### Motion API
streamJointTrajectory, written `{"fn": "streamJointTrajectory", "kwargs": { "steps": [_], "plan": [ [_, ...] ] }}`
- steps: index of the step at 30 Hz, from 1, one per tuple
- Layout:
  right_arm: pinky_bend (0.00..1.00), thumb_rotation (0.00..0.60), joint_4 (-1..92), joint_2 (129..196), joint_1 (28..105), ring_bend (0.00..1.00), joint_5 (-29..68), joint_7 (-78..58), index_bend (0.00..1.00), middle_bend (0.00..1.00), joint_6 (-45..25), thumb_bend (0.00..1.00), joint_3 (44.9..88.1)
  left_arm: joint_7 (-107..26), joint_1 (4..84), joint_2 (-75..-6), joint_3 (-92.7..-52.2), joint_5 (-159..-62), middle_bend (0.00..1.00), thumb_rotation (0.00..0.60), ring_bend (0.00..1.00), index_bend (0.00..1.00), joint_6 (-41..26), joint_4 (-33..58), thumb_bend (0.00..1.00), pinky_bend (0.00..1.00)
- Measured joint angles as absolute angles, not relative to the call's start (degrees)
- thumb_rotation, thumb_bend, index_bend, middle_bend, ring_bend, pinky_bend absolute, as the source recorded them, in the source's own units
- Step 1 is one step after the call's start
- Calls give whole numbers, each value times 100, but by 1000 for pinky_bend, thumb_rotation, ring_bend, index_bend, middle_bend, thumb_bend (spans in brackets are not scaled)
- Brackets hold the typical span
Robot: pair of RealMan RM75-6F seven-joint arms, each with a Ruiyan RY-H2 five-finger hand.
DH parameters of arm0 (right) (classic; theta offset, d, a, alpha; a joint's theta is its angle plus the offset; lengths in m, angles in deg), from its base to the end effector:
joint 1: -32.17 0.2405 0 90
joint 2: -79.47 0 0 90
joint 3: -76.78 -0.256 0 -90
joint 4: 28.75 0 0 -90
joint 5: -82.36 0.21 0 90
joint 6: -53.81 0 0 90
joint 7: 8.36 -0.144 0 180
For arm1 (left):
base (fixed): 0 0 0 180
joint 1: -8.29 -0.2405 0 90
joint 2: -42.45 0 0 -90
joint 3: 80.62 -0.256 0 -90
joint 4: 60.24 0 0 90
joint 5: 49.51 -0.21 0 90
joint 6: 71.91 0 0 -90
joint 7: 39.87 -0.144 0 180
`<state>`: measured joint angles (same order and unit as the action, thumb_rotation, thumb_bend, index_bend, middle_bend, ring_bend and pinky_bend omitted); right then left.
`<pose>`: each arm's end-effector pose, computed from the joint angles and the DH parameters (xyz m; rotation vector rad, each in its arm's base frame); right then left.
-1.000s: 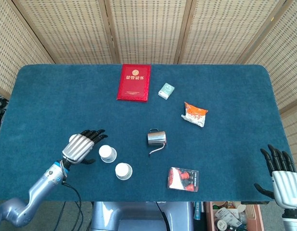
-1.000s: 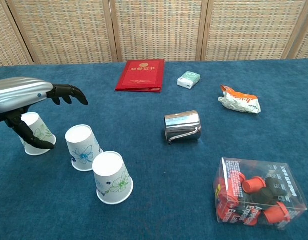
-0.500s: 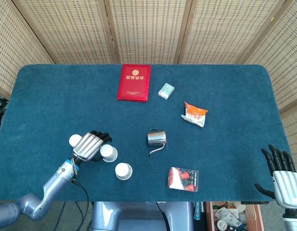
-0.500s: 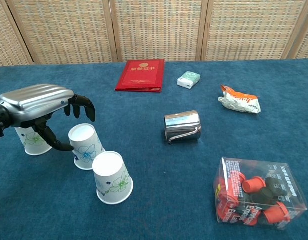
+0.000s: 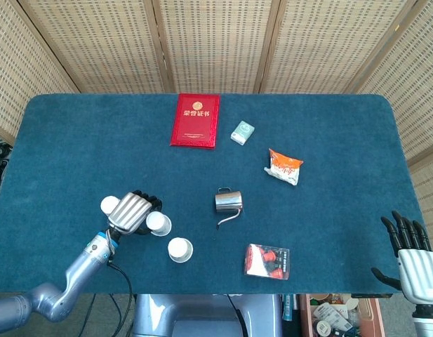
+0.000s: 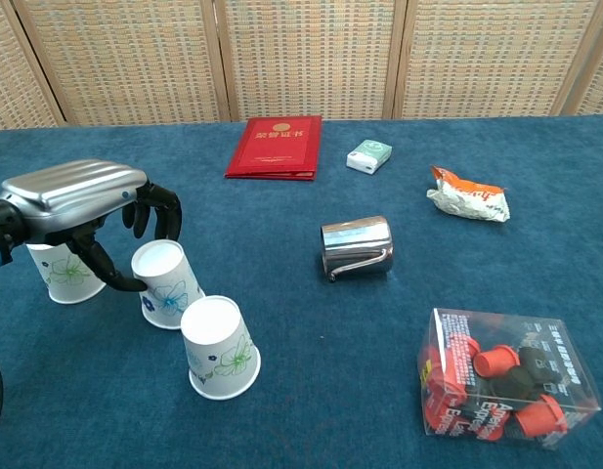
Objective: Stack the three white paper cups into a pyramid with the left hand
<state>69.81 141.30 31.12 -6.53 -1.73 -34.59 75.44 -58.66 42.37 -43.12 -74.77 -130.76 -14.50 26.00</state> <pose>-0.3012 -0.1433 0.1637 1.3719 -0.8873 0.8396 -0.1764 0.2985 -0.0081 -2.0014 -0.7634 -0.9144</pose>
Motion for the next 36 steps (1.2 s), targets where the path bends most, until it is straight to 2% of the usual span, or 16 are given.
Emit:
{"fn": "streamJointTrajectory", "kwargs": {
  "steps": [8,16,21,36],
  "plan": [
    [0,600,6980,14160,3122,0,-668,-107,94,0,-3442,0,7558,-5238,4097,-3749,-7624,-13369,482,600,486,527,-1186,3065,178,418],
    [0,600,6990,14201,3128,0,-691,-2,94,0,-3427,0,7581,-4710,3934,-3178,-8163,-14167,482,600,487,527,-941,3286,178,418],
    [0,600,6984,14217,3125,0,-694,30,94,0,-3426,0,7592,-4607,3899,-3293,-8383,-14431,482,600,487,527,-921,3139,178,417],
    [0,600,7018,14166,3122,0,-677,-55,94,0,-3414,0,7602,-5198,3861,-3746,-8332,-14334,472,600,487,527,-904,2933,178,408]
  ]
}}
